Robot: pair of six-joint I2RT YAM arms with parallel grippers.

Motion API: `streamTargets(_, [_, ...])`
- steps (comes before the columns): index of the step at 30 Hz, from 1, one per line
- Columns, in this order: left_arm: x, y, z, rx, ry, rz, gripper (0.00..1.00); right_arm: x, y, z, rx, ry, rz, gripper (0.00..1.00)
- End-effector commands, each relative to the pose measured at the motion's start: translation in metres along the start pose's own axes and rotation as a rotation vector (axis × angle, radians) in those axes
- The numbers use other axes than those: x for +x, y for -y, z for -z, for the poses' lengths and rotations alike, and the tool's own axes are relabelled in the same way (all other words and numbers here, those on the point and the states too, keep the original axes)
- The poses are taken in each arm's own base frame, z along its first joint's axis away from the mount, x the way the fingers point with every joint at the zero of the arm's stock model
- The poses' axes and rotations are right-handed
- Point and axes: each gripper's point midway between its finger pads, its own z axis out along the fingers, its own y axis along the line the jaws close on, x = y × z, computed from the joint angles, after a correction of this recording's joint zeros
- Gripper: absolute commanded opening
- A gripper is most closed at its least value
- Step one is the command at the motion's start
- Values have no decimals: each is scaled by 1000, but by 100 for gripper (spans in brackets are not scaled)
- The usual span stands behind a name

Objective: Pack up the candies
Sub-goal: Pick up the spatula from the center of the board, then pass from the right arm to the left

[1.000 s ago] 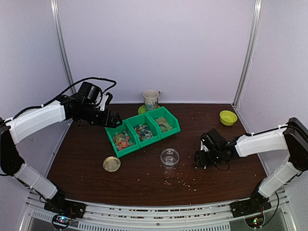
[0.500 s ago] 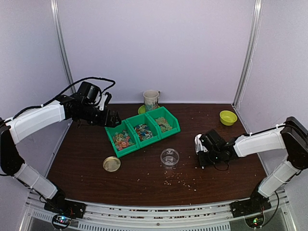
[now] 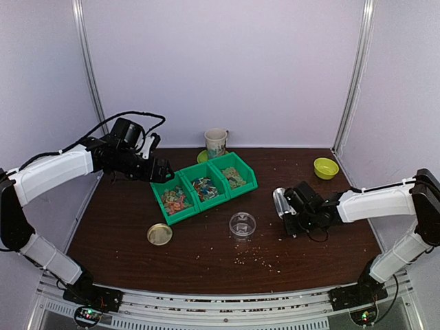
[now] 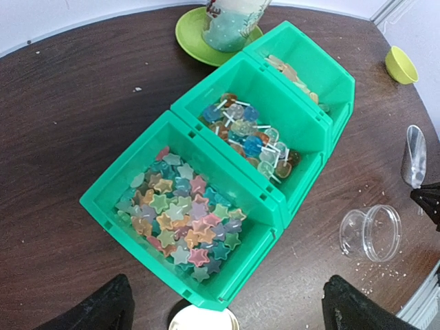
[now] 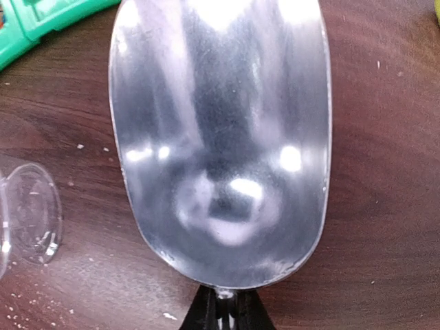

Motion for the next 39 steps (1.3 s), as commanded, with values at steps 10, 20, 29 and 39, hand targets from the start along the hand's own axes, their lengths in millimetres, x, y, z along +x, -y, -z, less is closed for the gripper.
streamTargets(10, [-14, 63, 23, 380, 104, -98, 98, -74, -65, 97, -97, 292, 382, 0])
streamTargets(20, [2, 101, 22, 572, 37, -149, 97, -68, -132, 123, -174, 365, 641, 0])
streamTargets(29, [20, 128, 19, 690, -42, -188, 91, -49, -175, 121, -126, 366, 826, 0])
streamTargets(39, [36, 150, 19, 777, -100, -217, 78, -43, -200, 119, -117, 369, 874, 0])
